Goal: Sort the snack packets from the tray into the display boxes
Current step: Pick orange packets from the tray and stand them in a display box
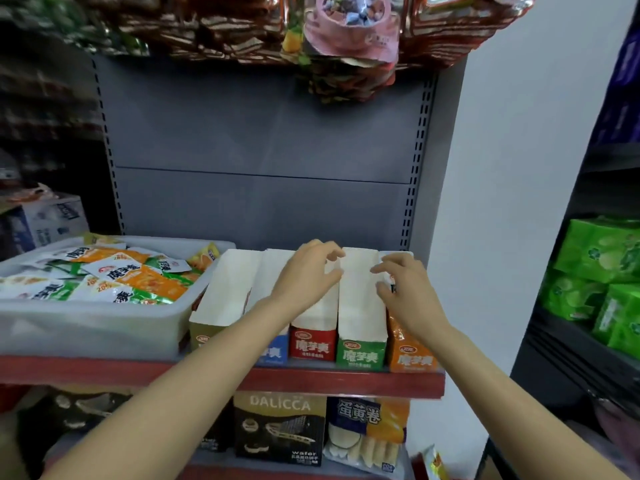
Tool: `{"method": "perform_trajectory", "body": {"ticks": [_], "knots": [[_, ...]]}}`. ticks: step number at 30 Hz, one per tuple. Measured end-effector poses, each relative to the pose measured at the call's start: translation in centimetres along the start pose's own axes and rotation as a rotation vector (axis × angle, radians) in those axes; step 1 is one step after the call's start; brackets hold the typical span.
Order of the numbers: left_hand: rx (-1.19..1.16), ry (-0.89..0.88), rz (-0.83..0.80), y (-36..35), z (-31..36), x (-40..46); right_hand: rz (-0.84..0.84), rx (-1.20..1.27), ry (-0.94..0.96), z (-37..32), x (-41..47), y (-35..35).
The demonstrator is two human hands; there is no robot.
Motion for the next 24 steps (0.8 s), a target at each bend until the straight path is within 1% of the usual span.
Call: {"method": "perform_trajectory", "body": {"ticks": [5, 9, 11, 14, 16, 19, 22, 24], "knots": [[0.035, 0.124, 0.157, 7.7, -7.4, -1.0, -0.122, 0.074, 0.281, -8.3, 4.3, -3.8], [0.110, 0.322, 0.233, 14.0, -14.5, -2.1, -0.186, 0.189, 0.395, -15.6, 8.0, -8.2], [0.150, 0.421, 0.256, 16.9, -18.1, -2.7, -0.234, 0.235, 0.420, -18.7, 9.9, -10.6], [0.213, 0.595, 0.240, 20.4, -23.0, -3.2, -0.342, 0.253, 0.405, -22.4, 12.6, -13.9], [0.252, 0.674, 0.229, 21.9, -25.5, -3.1, -0.413, 0.229, 0.396, -24.2, 14.2, -15.7], [0.315, 0.702, 0.188, 22.9, -27.6, -2.9, -0.503, 0.249, 0.368, -26.0, 15.8, -17.2], [0.407, 0.757, 0.076, 22.5, -28.6, -3.1, -0.600, 0.236, 0.342, -26.6, 16.9, -18.8], [0.472, 0.751, 0.014, 22.2, -29.0, -2.9, -0.641, 0.206, 0.311, -26.6, 17.6, -19.9]]}}
Point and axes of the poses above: each hand's wrist, its own x-axis towards the middle knuckle, its own y-axis out of the back of the hand, z = x × y, the point moved 2 cm from there along x, towards the middle knuckle, and after that the axes turned 15 degrees about y, right-handed, at the moved point
